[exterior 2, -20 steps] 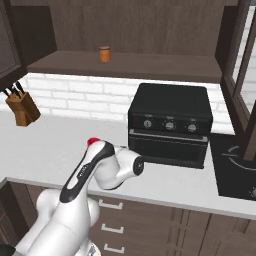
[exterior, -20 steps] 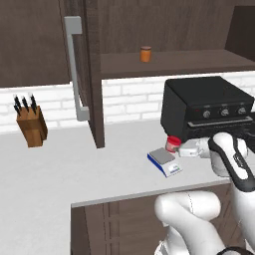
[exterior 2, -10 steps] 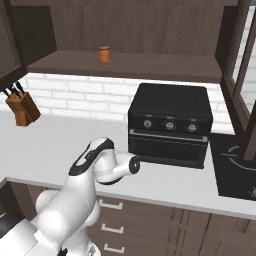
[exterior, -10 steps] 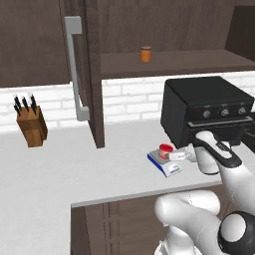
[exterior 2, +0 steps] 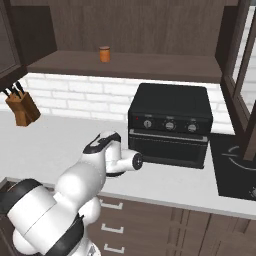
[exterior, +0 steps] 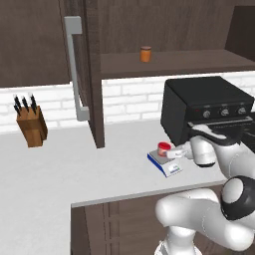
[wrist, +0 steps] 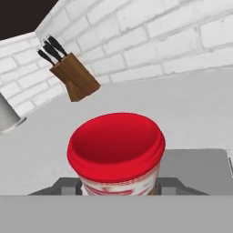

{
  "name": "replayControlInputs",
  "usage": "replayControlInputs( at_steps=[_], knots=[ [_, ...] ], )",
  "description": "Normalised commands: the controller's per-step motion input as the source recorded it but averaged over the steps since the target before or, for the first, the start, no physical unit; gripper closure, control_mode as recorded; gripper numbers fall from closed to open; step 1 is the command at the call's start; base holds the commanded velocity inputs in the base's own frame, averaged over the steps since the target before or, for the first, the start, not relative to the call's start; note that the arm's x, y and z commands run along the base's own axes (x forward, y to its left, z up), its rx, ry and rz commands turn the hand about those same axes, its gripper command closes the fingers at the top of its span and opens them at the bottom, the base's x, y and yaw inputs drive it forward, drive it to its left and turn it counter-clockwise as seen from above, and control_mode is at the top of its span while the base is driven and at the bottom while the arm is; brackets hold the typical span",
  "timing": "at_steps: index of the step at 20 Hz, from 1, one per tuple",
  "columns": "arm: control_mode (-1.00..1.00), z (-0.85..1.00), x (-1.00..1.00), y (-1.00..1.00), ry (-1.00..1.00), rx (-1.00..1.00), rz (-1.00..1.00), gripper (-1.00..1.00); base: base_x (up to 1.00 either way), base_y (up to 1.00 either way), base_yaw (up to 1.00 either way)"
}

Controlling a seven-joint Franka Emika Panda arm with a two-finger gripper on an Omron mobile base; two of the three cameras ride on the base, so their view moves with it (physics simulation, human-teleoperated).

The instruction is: Pick the jam and place it on the digital scale for weighing, and close the cabinet.

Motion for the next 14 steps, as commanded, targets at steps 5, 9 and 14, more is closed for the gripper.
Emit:
replayControlInputs(
  at_steps=[5, 9, 14],
  knots=[
    [-1.0, -0.11, 0.0, 0.0, -0.12, -0.12, 0.0, 1.0, 0.0, 0.0, 0.0],
    [-1.0, -0.26, 0.02, 0.0, 0.0, -0.11, 0.0, 1.0, 0.0, 0.0, 0.0],
    [-1.0, -0.24, 0.17, 0.0, 0.0, -0.06, 0.0, 1.0, 0.0, 0.0, 0.0]
  ],
)
